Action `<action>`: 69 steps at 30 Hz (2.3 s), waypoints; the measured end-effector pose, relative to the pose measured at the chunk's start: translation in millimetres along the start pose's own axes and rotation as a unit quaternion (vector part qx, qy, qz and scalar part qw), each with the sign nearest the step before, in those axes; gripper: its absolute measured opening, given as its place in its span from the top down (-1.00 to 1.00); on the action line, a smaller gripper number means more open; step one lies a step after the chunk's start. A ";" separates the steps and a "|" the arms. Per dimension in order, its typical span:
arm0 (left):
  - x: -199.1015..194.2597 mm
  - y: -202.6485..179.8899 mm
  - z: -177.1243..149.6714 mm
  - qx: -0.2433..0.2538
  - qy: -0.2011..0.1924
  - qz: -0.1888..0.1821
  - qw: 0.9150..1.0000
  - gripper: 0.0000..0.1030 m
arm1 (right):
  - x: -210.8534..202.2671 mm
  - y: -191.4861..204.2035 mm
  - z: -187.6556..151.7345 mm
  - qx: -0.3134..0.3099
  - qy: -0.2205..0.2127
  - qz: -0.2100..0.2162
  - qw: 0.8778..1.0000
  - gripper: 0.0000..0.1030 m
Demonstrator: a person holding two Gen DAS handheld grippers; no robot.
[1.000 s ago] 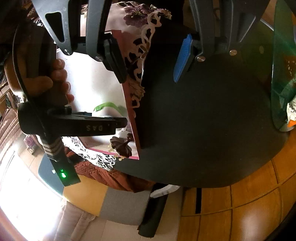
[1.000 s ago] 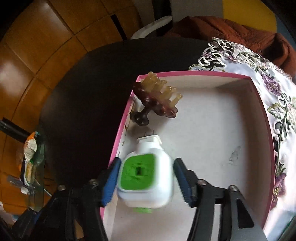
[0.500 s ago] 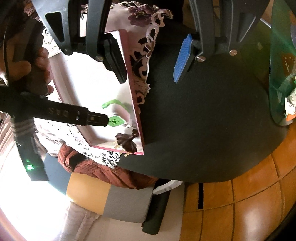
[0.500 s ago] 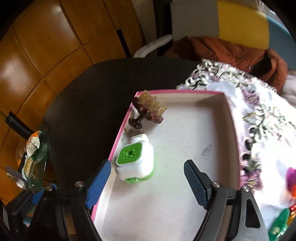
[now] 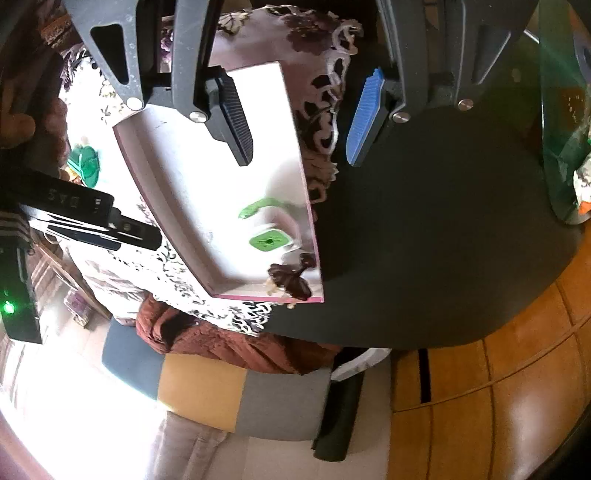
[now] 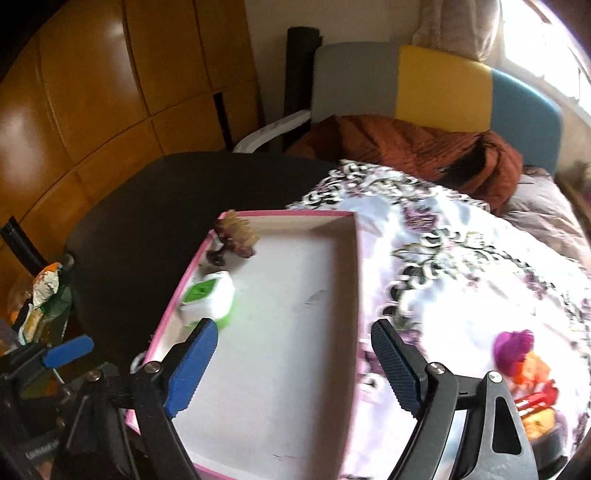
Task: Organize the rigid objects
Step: 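Move both tools back toward the toys on the tablecloth, then grasp the green spool-shaped piece with the left tool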
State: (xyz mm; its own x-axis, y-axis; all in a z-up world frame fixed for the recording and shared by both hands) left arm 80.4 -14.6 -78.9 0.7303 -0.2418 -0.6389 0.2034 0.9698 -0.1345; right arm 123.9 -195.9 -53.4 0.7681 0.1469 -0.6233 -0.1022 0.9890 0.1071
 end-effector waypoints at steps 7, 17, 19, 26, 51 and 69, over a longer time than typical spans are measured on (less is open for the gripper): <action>5.0 -24.6 2.7 0.021 0.005 -0.016 1.000 -0.04 | -30.0 -63.1 -1.9 0.027 -0.018 -0.049 0.998 -0.67; 9.9 -92.9 7.5 0.087 0.009 -0.080 0.993 -0.04 | -105.9 -229.0 -12.7 0.138 -0.060 -0.207 0.967 -0.73; 11.9 -111.6 8.5 0.100 0.011 -0.098 0.990 -0.04 | -117.1 -257.3 -21.6 0.165 -0.065 -0.231 0.957 -0.75; 21.9 -192.0 1.7 0.154 0.036 -0.165 0.974 -0.04 | -137.3 -323.4 -57.3 0.258 -0.072 -0.287 0.920 -0.75; 105.4 -339.8 -54.1 0.160 0.148 -0.220 0.951 -0.13 | -146.3 -338.3 -64.4 0.332 -0.105 -0.250 0.903 -0.83; 69.6 -308.6 -74.7 0.207 0.110 -0.254 0.938 -0.12 | -120.7 -327.4 -76.2 0.347 -0.050 -0.197 0.915 -0.82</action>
State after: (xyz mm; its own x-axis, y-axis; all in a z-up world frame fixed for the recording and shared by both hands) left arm 19.8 -328.3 -138.4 0.3277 -0.6131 -0.7189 0.7576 0.6251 -0.1878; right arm 16.5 -536.0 -72.2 0.7167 -0.2563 -0.6486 0.5954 0.7091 0.3777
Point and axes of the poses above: each gripper's, at about its wrist camera, not at the fingertips, and x roughly the way its jaws point, y to its left, z to its top, the point moved 8 cm from there along x, roughly the way its jaws point, and after that the axes turned 11 degrees about -y, right-handed, at the moved point
